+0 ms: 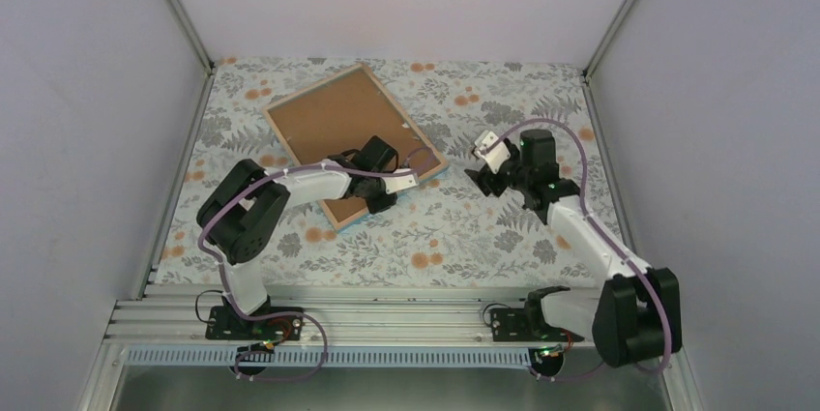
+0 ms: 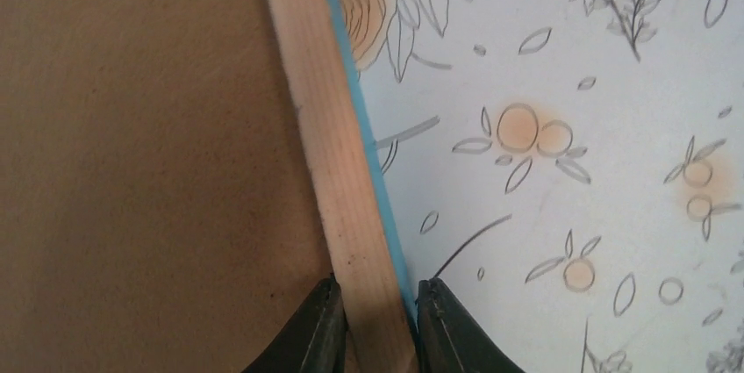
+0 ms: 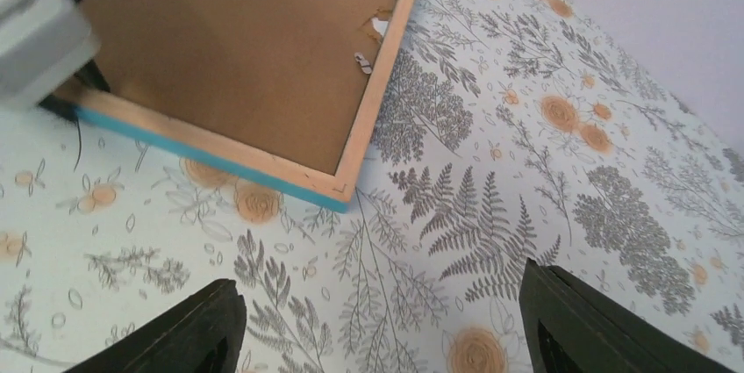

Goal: Put the photo into the frame

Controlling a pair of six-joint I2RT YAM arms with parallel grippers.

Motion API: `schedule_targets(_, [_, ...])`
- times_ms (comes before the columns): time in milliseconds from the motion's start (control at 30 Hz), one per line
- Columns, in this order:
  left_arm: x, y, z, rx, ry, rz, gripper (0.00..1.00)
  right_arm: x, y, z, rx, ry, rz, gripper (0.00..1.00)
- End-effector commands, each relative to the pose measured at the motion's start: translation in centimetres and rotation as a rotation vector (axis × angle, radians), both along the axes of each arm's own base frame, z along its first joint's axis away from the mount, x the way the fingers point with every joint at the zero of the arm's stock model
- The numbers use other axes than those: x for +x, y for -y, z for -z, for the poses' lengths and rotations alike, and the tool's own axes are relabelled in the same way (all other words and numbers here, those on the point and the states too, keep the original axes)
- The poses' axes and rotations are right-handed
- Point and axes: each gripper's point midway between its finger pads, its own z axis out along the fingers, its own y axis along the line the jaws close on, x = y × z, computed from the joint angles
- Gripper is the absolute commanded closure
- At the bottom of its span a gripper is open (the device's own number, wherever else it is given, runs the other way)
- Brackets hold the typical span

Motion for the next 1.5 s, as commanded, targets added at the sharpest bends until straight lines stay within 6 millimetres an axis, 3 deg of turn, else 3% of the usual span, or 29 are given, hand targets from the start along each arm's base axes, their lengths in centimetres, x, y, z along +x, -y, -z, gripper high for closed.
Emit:
schedule_targets(0, [-1.6,-0.4,-0.4,0.007,-0.031,0.075,0.87,-0.9,0.9,-1.1,-0.076,0.157,-0.033,0.22])
schedule_targets(100, [-1.8,0.8,-2.7,-0.039,-0.044,0.133,0.97,-2.7,0.2,-1.8,-0.087,0.217,-0.123,0.21])
schedule_targets(467, [-3.6,4.2,-14.5,-0.326,-0.249,0.211,0.98,-7.9,-3.3,-5.0,-0.175,0.474,-0.401,0.15])
schedule_targets(600, [-4.3,4.9,-17.4,-0.38,-0.286,0.255,0.98,-8.2,-4.6,-5.8,-0.25,0.572,-0.462,0.12])
schedule_targets(833, [-4.1,6.2,-21.3,-0.469,-0.324,0.26,0.98,-6.8,-6.1,-4.6,-0.352,0.526,-0.523,0.14])
schedule_targets(1000, [-3.9,6.5,-22.6,-0.494,-0.318,0.258,0.98,-4.9,-6.3,-4.2,-0.427,0.508,-0.47,0.29])
schedule_targets(1033, [-3.8,6.5,-22.7,-0.493,-0.314,0.253,0.98,-4.6,-6.4,-4.6,-0.433,0.515,-0.455,0.35])
schedule_targets(1133, [-3.3,6.5,-23.5,-0.506,-0.295,0.242,0.96,-4.0,-6.4,-6.1,-0.437,0.539,-0.424,0.66])
schedule_targets(1233, [-1.7,5.8,-25.3,-0.561,-0.258,0.21,0.76,-3.9,-6.3,-7.0,-0.438,0.526,-0.41,0.95])
schedule_targets(1333, [1.1,3.0,-28.9,-0.662,-0.147,0.154,0.38,-4.2,-6.1,-7.8,-0.432,0.507,-0.41,0.96])
schedule_targets(1400, [3.5,-0.6,-32.2,-0.735,0.027,0.09,0.12,-4.7,-6.2,-8.5,-0.412,0.506,-0.42,0.96])
schedule_targets(1433, [3.9,-2.3,-33.3,-0.751,0.103,0.068,0.02,-5.1,-6.3,-8.9,-0.397,0.51,-0.432,0.96])
schedule_targets(1467, [4.5,-4.0,-34.1,-0.759,0.18,0.042,0.0,-5.5,-6.4,-9.4,-0.385,0.515,-0.443,0.96])
